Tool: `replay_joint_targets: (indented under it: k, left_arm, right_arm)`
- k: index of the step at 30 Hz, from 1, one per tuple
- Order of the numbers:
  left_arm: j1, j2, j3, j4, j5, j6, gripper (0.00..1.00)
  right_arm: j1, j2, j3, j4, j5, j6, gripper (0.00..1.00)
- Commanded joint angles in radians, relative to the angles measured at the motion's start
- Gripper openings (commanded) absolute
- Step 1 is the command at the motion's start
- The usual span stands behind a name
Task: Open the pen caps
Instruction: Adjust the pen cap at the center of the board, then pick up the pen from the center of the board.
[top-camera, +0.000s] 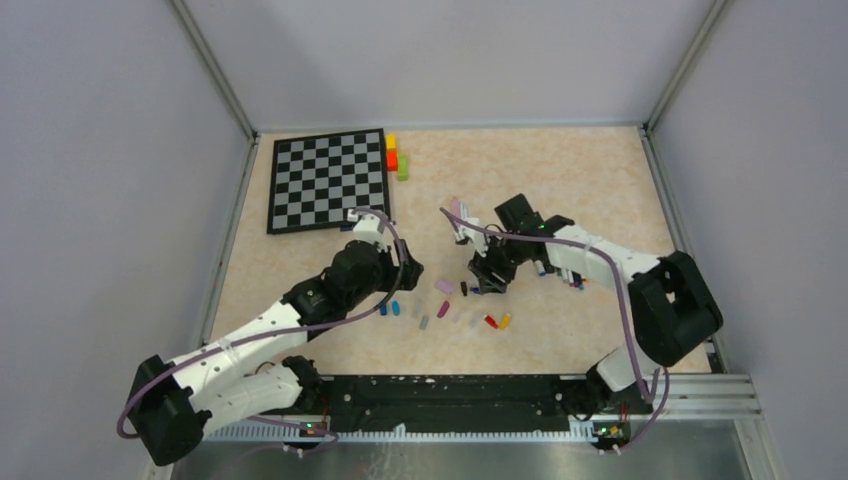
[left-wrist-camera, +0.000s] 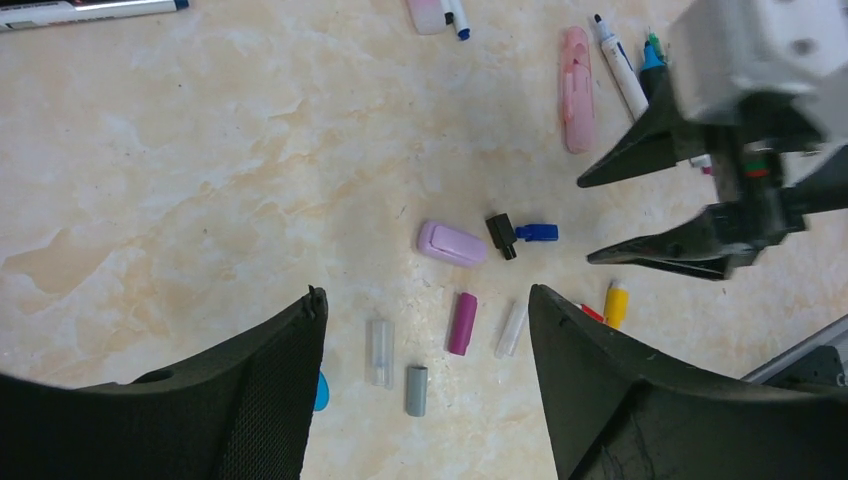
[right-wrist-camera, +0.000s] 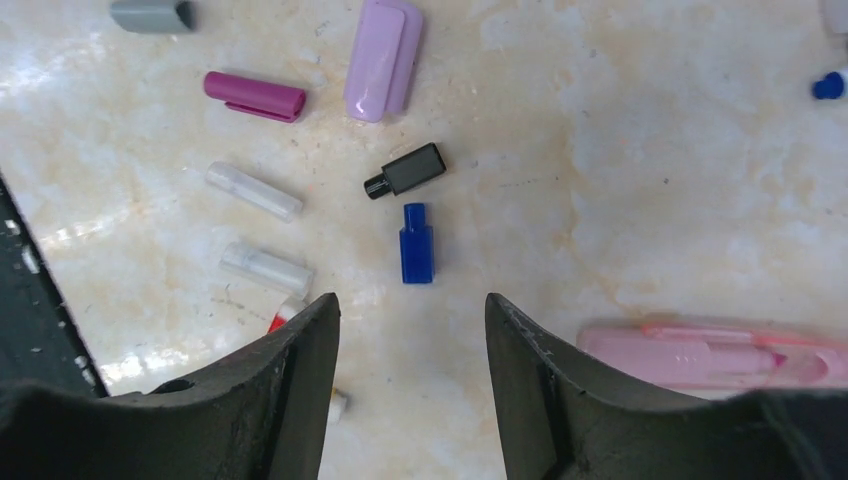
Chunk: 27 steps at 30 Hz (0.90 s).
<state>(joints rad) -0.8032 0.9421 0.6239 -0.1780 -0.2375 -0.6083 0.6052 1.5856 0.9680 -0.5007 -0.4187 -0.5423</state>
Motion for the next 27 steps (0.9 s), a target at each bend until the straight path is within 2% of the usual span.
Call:
replay_joint_targets:
  k: [1, 6, 9, 16, 27]
  left_arm:
    - [0.083, 0.029, 0.001, 0.068, 0.116, -0.056, 0.77]
    - [0.255, 0.148, 0.014, 0.107, 0.287, -0.168, 0.78]
    - [0.316, 0.281, 0.079, 0.065, 0.299, -0.276, 0.76]
    - [0.343, 0.603, 0.366, -0.161, 0.088, -0.397, 0.71]
    - [0.335, 0.906, 0.695, -0.432, -0.169, -0.545, 0.70]
  right_arm:
    - [-0.091, -0.137, 0.011, -0.072, -0.222, -0.062, 0.54]
    - [-0.173, -0.234, -0.025, -0.098, -0.405, -0.097, 0.54]
    - [-0.213, -0.267, -0.043, -0.083, -0.449, -0.094, 0.54]
    - [-0.247, -0.276, -0.058, -0.068, -0.461, -0.089, 0.54]
    - [-0.249, -0.262, -0.068, -0.063, -0.453, -0.096, 0.54]
